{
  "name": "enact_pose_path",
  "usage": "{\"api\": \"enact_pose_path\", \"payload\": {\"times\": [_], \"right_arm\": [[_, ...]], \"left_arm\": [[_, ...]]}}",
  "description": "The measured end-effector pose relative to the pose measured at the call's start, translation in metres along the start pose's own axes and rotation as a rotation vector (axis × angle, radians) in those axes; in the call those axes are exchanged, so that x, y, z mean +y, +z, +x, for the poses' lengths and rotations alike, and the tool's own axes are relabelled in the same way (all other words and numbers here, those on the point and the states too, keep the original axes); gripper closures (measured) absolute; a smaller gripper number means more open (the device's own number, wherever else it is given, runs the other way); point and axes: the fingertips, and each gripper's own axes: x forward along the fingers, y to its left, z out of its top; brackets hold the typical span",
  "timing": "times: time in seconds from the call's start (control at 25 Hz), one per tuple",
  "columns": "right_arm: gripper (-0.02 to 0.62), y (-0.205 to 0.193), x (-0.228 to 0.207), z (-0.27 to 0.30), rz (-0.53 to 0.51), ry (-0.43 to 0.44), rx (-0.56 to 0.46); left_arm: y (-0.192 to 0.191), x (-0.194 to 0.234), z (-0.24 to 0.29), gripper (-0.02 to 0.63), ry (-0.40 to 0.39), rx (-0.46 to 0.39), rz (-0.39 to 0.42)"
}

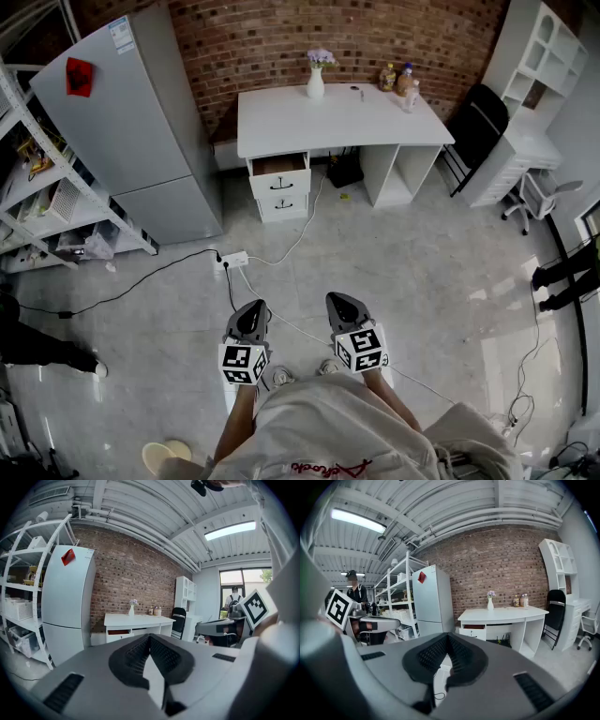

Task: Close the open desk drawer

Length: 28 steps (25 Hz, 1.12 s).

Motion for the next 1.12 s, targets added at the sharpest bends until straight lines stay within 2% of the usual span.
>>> {"api": "enact_pose_path", "payload": {"times": [0.8,1.12], "right_arm": [[0.578,0.002,-0.027,-0.004,0.03,0.014,-0.02],[0.578,-0.007,-0.052,-0.019,0.017,0.057,0.002]], "left_arm": [[0.003,-0.02,0.027,0.594,-0.004,-0.004,-0.003],[-0.004,-0.042,0.043,0.594,0.007,0.017,0.002]]}}
